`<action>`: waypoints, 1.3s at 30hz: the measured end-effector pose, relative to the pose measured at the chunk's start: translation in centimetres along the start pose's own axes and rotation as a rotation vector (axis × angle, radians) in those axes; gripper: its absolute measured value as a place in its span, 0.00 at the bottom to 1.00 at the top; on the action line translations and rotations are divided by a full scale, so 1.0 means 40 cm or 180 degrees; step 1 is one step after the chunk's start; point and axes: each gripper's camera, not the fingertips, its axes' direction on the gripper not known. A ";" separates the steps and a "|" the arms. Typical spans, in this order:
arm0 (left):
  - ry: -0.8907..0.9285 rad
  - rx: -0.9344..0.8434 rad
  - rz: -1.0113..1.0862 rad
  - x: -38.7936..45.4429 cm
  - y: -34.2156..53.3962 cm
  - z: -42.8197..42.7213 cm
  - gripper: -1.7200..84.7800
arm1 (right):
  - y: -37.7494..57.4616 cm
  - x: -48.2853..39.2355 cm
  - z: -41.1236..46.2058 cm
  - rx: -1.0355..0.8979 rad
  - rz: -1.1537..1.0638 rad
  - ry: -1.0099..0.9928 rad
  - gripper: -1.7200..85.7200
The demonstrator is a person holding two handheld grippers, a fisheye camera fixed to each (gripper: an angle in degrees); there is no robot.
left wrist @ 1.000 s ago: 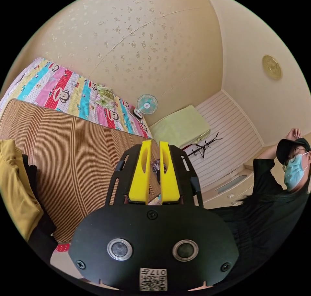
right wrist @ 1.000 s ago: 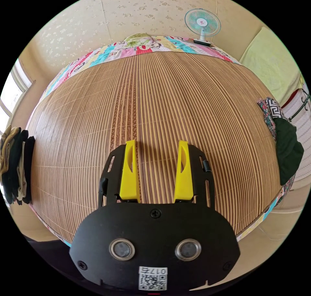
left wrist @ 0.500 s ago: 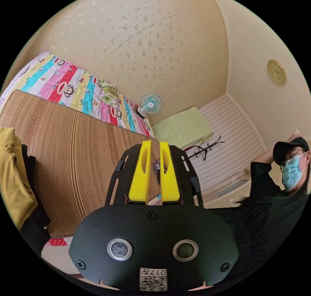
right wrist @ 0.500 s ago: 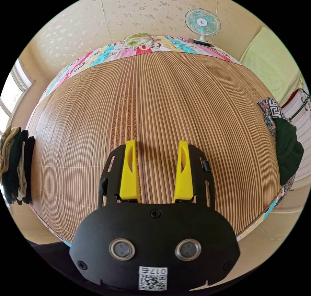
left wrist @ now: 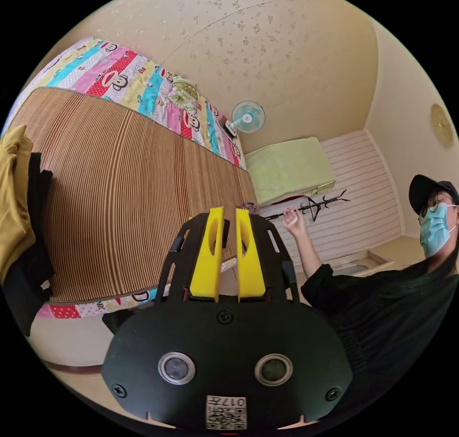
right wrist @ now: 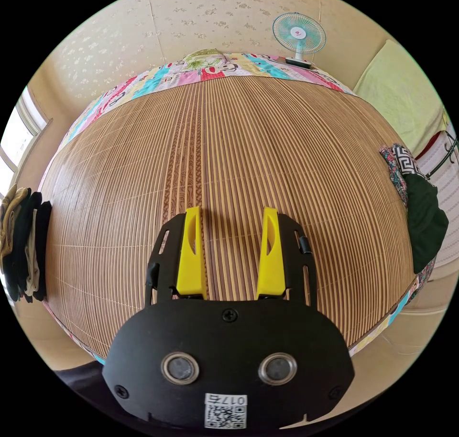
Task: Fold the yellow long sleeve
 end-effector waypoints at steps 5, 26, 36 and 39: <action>0.0126 -0.0196 -0.0109 -0.047 -0.046 0.106 0.08 | -0.014 -0.041 0.001 0.0006 0.0002 -0.0002 0.22; 0.0333 -0.0262 -0.0167 -0.238 -0.126 0.256 0.06 | -0.055 -0.247 0.011 0.0037 0.0003 0.0008 0.22; 0.0328 -0.0122 -0.0302 -0.336 -0.084 0.314 0.06 | -0.106 -0.263 -0.006 -0.0339 0.0444 -0.0204 0.11; 0.0360 -0.0093 -0.0241 -0.328 -0.076 0.346 0.06 | -0.096 -0.149 -0.159 0.0254 0.0821 -0.1094 0.05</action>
